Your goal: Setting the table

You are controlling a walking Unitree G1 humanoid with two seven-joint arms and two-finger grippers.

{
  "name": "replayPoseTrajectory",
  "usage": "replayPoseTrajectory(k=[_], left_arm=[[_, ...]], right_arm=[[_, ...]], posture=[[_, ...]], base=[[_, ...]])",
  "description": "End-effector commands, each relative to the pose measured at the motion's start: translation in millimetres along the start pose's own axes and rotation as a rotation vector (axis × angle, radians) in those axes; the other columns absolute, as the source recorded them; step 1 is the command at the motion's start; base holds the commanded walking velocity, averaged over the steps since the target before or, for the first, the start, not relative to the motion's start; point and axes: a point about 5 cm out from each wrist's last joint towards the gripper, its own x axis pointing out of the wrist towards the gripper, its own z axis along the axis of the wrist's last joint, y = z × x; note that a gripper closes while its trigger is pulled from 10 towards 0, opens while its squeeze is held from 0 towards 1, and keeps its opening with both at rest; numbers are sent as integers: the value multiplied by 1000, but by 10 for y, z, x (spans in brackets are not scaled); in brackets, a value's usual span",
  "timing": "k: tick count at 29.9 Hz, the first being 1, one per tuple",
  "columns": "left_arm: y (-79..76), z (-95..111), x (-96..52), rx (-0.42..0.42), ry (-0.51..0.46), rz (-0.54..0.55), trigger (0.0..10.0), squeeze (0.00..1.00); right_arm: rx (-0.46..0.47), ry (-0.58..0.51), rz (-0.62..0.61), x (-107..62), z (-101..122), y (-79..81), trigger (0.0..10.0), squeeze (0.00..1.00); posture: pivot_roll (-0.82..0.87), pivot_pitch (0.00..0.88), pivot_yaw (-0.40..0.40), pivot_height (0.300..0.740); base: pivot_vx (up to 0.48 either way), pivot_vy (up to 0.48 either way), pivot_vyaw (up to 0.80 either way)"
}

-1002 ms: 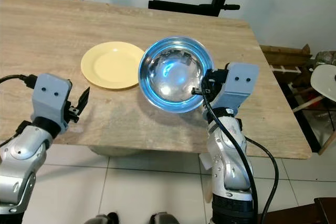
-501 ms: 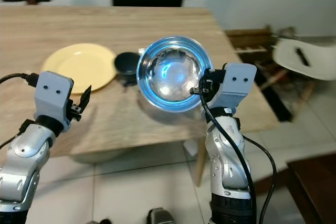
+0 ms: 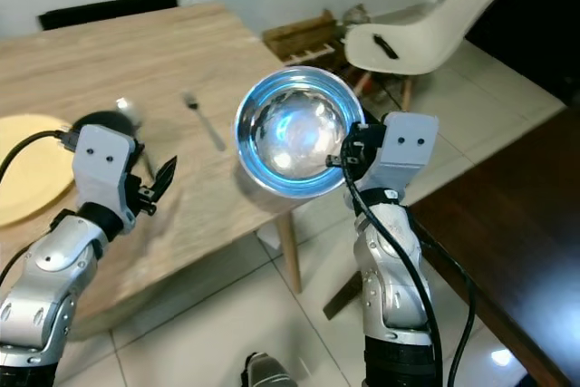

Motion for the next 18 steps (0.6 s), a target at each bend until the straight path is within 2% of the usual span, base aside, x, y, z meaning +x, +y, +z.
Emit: replayPoseTrajectory(k=[1,18], left_arm=[[-3,-10,-20,-7,9,-8,10000,0],[17,3,14,-5,9,-12,10000,0]], right_arm=[[-4,-18,-6,-13,18,-17,10000,0],[-7,-16,-11,-12,7,-27,10000,0]], posture=[[-109,48,8,740],[-113,48,9,740]], base=[[0,0,-800],[0,0,-800]])
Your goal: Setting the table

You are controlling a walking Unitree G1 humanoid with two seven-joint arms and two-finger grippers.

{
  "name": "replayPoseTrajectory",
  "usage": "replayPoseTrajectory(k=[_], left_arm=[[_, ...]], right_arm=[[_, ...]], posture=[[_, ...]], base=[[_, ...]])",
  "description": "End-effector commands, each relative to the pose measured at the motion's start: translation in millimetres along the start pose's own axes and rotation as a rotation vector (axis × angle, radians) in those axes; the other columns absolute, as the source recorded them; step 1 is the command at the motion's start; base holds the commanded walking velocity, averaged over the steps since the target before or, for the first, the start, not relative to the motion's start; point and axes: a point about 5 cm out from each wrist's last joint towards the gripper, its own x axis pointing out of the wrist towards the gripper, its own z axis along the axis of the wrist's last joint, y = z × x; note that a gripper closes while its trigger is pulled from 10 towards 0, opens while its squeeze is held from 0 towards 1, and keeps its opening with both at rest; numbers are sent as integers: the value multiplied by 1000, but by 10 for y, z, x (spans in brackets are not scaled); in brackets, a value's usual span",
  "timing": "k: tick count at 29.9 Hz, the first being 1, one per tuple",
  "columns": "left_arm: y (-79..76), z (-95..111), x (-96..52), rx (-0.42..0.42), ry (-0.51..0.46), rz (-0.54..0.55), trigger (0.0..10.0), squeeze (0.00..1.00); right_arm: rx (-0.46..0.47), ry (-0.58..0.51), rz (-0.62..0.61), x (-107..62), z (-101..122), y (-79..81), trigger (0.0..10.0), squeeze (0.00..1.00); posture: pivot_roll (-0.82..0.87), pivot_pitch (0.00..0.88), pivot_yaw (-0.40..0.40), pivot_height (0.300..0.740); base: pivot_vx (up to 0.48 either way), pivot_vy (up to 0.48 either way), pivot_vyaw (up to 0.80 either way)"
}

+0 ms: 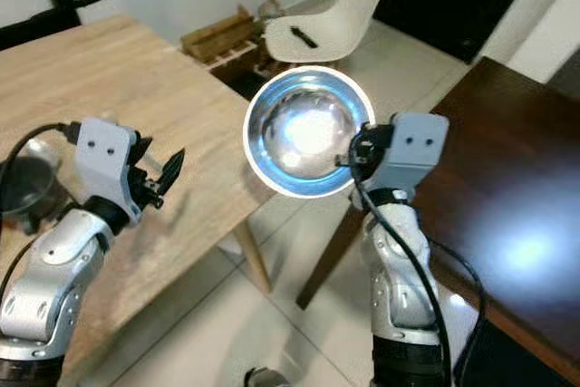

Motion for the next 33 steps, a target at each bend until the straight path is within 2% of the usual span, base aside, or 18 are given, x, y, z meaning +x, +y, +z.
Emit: replayPoseTrajectory(k=[1,12,33], left_arm=[[-22,-35,-3,-8,19,-14,10000,0],[-36,-38,17,-8,18,-21,10000,0],[-49,-50,30,-11,20,-24,10000,0]], right_arm=[[-2,-14,-6,-8,16,-12,10000,0],[-14,-28,-27,5,47,-68,10000,0],[-18,-32,-31,14,53,-81,10000,0]], posture=[[-113,48,9,740],[-117,46,12,740],[-120,43,11,740]], base=[[0,0,-800],[0,0,-800],[0,0,-800]])
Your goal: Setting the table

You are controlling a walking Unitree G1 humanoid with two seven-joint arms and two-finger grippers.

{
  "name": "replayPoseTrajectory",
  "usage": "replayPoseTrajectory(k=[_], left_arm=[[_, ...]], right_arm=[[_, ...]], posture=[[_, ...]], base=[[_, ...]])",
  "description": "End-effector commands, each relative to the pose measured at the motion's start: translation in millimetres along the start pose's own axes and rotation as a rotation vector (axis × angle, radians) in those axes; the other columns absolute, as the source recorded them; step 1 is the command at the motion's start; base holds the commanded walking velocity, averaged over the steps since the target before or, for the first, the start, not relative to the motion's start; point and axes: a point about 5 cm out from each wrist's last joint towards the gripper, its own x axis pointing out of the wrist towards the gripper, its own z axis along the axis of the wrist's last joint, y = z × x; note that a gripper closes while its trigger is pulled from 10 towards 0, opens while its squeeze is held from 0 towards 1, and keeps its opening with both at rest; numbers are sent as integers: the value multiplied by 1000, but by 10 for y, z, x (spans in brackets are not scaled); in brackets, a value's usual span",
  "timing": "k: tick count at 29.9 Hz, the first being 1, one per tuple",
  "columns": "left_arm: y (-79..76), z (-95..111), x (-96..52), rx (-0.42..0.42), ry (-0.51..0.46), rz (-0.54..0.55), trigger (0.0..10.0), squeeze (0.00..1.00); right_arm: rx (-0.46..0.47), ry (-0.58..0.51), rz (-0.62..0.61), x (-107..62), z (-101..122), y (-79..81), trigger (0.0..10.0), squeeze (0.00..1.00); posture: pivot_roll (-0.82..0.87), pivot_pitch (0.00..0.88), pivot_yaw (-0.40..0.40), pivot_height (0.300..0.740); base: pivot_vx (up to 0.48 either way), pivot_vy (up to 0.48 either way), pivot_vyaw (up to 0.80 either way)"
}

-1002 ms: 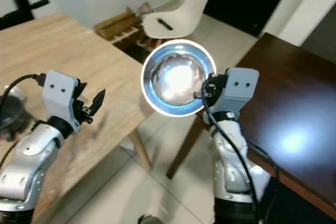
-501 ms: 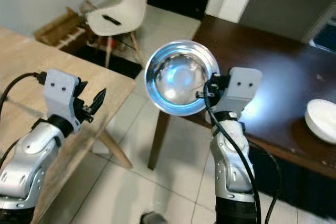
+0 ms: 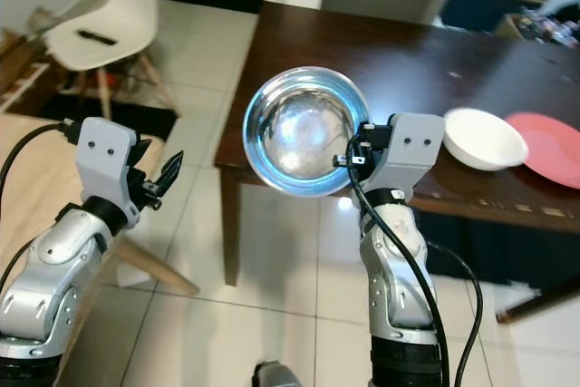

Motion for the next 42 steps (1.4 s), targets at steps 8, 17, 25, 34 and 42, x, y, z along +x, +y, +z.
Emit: replayPoseTrajectory(k=[8,17,25,34,42], left_arm=[[-10,-66,-4,-8,25,-3,10000,0],[-12,-71,5,-10,23,-3,10000,0],[-1,-71,16,4,10,12,10000,0],[15,-46,31,28,-29,46,10000,0],[-8,-44,30,32,-32,32,10000,0]], right_arm=[[1,-27,-11,6,44,-29,10000,0],[-1,-30,-10,16,53,-33,10000,0],[17,-30,-6,29,51,-26,10000,0],[17,-30,-2,30,48,-20,10000,0],[18,-27,-7,23,38,-24,10000,0]], posture=[[-123,39,9,740],[-126,30,8,740],[-124,28,8,740],[-124,32,7,740],[-124,38,10,740]], base=[[0,0,-800],[0,0,-800],[0,0,-552],[190,-31,0],[419,-30,0]])
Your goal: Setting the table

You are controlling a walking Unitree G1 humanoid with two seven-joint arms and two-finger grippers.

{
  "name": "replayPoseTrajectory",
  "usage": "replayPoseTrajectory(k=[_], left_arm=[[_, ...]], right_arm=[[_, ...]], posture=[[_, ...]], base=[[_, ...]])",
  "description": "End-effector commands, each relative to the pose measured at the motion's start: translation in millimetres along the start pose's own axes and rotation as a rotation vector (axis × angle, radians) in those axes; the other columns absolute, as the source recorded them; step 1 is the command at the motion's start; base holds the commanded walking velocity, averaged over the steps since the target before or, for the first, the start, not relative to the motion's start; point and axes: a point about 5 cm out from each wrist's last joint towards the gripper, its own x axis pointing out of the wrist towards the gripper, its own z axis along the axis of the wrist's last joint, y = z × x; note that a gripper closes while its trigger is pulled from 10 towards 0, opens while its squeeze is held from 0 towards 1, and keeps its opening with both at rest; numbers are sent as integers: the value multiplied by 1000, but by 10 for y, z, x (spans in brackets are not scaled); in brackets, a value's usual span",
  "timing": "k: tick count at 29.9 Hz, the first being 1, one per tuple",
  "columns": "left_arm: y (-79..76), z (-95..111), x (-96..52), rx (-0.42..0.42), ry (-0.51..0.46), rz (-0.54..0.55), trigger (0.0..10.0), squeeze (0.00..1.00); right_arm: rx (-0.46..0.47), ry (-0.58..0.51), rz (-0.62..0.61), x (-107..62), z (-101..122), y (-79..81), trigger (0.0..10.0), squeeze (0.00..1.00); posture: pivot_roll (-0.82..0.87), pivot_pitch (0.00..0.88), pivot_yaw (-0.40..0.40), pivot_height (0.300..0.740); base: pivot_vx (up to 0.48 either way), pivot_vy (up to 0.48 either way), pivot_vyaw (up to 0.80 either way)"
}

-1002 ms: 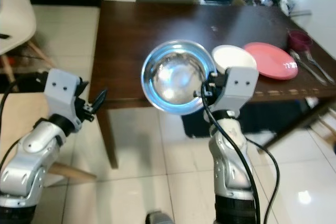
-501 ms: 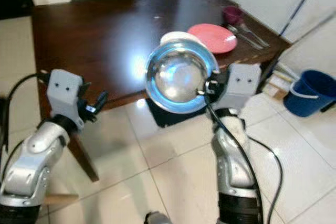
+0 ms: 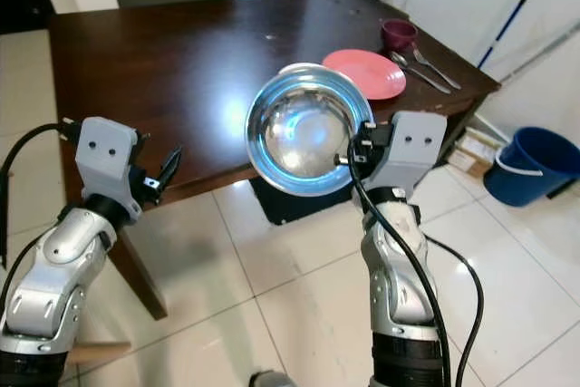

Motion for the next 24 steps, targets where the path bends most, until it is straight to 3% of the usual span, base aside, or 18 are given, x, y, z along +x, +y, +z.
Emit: replayPoseTrajectory(k=[1,9,18,24], left_arm=[[31,-43,-24,9,17,9,10000,0],[12,-49,-29,8,17,0,10000,0],[-25,-30,-41,-20,11,-20,10000,0],[-5,-31,-44,-17,14,-19,10000,0]], right_arm=[[13,-20,14,3,32,40,10000,0],[12,-19,12,3,26,37,10000,0],[14,-15,19,5,15,41,10000,0],[69,20,173,-10,-8,182,10000,0]], posture=[[-124,38,10,740],[-123,40,10,740],[-122,40,9,740],[-120,40,11,740]], base=[[409,-247,0],[386,-265,0],[0,0,0],[0,0,0]])
